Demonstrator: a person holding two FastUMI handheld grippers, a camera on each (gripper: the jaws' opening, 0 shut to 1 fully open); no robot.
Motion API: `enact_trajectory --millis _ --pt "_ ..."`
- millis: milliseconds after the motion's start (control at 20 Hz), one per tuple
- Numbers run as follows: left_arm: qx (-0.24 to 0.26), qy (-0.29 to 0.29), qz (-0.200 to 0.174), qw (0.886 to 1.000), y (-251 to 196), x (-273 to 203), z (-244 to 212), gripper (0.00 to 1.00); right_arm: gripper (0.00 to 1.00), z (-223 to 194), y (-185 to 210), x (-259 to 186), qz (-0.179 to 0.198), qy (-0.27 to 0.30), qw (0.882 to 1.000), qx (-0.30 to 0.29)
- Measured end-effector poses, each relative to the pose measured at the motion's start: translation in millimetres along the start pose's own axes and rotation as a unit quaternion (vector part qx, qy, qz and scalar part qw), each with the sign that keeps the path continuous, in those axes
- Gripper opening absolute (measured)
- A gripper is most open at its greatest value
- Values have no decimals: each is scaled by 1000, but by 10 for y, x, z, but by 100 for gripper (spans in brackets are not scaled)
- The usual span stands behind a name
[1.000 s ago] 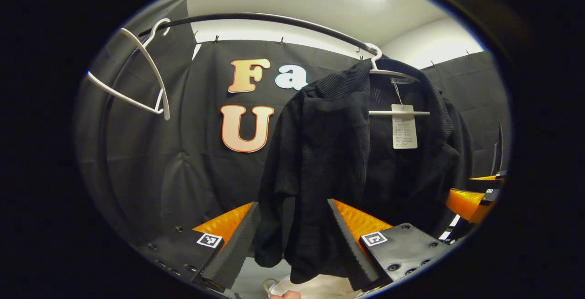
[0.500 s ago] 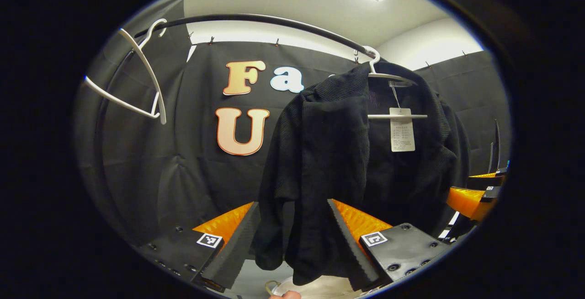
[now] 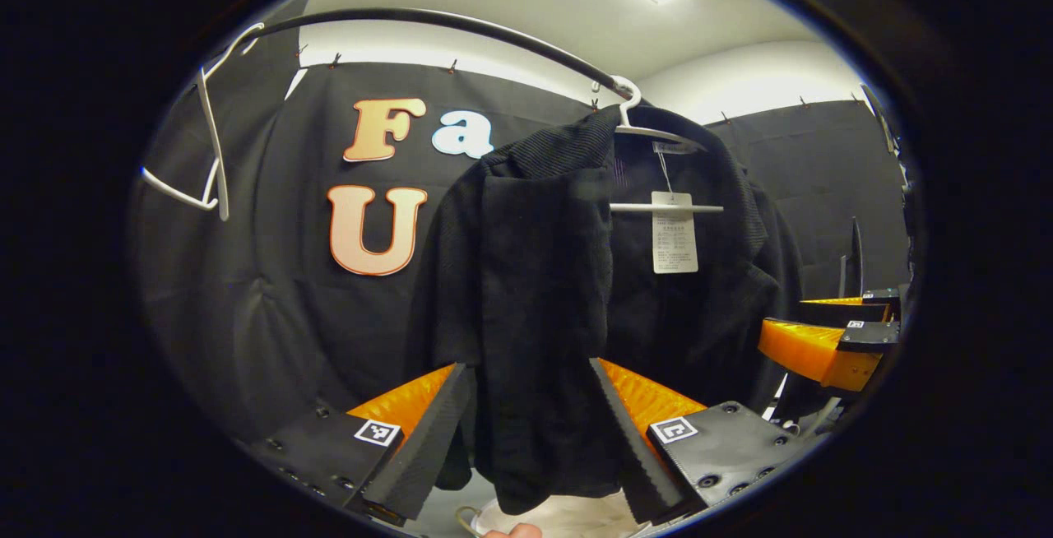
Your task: Grasp the clothes on the hanger with both hands and then place them into the laundry hamper below.
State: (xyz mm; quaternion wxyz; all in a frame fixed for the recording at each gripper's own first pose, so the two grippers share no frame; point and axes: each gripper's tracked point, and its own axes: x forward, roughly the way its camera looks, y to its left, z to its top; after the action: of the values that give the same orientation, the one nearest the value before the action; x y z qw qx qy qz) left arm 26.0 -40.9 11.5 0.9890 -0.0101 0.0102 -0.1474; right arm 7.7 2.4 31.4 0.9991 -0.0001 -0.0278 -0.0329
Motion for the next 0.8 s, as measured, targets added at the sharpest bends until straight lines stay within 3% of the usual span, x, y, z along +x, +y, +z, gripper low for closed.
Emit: enact_trajectory --millis 250,300,400,450,800 --pt "4 -7 -37 999 -176 230 55 96 92 159 80 182 -2 -5 1000 -3" --pt "3 -5 -44 999 -209 277 53 94 97 180 109 231 -1 -5 1000 3" --pt "-4 -9 -51 999 -268 371 77 94 97 230 144 317 -4 -4 1000 12" --pt "-6 -12 -54 998 -289 412 91 94 92 231 139 361 -9 -2 1000 14" --pt "1 -7 -69 998 -428 614 -1 96 92 164 104 560 -27 9 999 18"
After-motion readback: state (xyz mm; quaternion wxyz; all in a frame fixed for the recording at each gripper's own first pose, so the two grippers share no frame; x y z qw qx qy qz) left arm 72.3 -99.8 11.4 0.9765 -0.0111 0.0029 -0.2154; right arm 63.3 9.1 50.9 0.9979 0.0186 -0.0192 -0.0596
